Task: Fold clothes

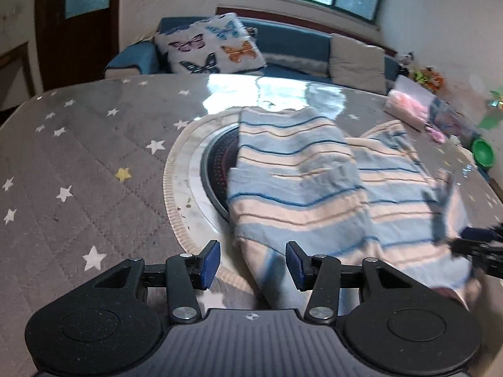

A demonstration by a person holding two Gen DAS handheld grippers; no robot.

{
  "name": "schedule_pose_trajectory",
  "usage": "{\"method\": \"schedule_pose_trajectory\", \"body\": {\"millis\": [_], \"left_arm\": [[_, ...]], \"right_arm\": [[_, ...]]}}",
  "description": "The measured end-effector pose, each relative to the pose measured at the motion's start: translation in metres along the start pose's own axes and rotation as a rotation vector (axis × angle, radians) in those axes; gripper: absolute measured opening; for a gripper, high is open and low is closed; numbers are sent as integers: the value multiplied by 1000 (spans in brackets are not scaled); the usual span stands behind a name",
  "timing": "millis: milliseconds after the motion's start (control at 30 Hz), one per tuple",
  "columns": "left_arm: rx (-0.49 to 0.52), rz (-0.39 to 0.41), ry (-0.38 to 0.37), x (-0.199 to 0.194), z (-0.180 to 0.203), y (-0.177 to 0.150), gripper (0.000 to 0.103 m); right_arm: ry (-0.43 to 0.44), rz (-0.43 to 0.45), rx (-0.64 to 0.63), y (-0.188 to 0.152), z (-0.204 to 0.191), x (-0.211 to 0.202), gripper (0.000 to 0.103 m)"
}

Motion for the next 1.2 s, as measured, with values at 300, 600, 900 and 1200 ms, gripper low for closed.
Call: {"method": "schedule_pose_trajectory", "body": {"millis": [300, 600, 900, 1200], "left_arm": [[-49, 12, -28, 17, -4, 2, 10], [-89, 105, 86, -56, -20, -14, 7], [-78, -8, 128, -105, -35, -66, 10], [-102, 8, 198, -113, -57, -53, 39]], "right_arm": [[-93, 74, 111, 6, 40, -26, 4], [-227, 104, 238, -8, 91, -49, 4], [-305, 74, 270, -22, 110, -59, 4], [-211, 113, 198, 13, 89, -52, 12]]}}
Point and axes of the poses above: each gripper's, at about its wrist camera, not at the fingertips, and x roughly the way its jaws point, z to its right, y to its top, the point moved 2 cm from there along x, roughly the way its jaws point, and after that the axes turned 15 degrees about x, right-handed, at the moved point
